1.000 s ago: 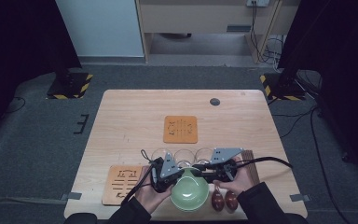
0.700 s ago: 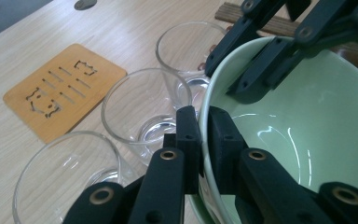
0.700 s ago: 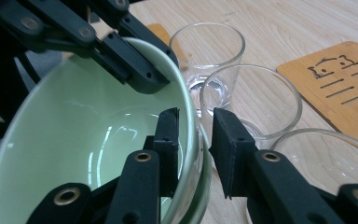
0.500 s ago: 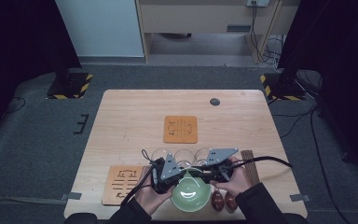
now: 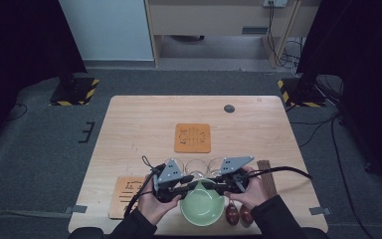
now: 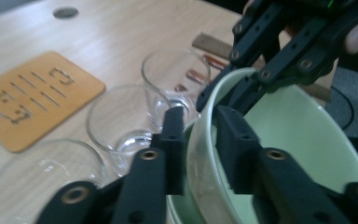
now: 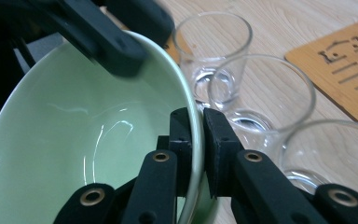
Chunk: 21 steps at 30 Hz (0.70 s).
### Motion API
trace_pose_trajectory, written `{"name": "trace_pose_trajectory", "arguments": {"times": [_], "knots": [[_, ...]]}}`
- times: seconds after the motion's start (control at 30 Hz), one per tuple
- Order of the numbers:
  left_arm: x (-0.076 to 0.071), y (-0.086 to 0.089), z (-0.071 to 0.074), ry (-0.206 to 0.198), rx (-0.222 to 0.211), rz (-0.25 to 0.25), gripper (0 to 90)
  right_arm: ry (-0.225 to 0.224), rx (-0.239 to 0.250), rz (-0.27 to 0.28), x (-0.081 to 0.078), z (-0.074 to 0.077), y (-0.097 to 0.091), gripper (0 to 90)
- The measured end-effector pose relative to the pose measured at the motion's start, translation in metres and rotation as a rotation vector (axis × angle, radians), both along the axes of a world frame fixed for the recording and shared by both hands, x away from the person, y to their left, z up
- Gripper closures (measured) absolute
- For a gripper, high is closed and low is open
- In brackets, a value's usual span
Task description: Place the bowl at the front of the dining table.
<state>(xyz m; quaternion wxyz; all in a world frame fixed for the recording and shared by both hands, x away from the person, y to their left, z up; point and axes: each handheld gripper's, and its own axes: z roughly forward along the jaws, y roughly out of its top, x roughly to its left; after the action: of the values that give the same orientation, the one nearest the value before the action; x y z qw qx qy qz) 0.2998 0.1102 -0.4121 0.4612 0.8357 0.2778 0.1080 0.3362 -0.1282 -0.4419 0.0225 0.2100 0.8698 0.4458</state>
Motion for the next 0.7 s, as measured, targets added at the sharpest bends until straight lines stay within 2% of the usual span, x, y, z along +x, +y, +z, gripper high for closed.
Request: {"name": "trace_pose_trajectory", "arguments": {"times": [0.07,0.13,0.23,0.33,0.47,0.7], "knots": [[0.001,0.007,0.006,-0.011,-0.040,0.016,64.5,0.011,-0.005,-0.008,0.001,0.000,-0.002,82.5],[0.003,0.015,0.011,-0.016,-0.078,0.029,60.6,0.026,0.014,-0.017,0.002,-0.001,-0.004,82.6],[0.006,0.027,0.016,-0.033,-0.103,0.059,56.1,0.041,0.039,-0.024,0.003,0.001,-0.005,82.6],[0.010,0.039,0.017,-0.035,-0.120,0.097,52.8,0.055,0.058,-0.033,0.004,0.004,-0.007,82.5],[0.016,0.053,0.016,-0.041,-0.129,0.150,48.1,0.058,0.060,-0.049,0.005,0.006,-0.010,82.5],[0.025,0.076,0.006,-0.032,-0.146,0.243,34.7,0.074,0.108,-0.064,0.007,0.012,-0.014,82.5]]}}
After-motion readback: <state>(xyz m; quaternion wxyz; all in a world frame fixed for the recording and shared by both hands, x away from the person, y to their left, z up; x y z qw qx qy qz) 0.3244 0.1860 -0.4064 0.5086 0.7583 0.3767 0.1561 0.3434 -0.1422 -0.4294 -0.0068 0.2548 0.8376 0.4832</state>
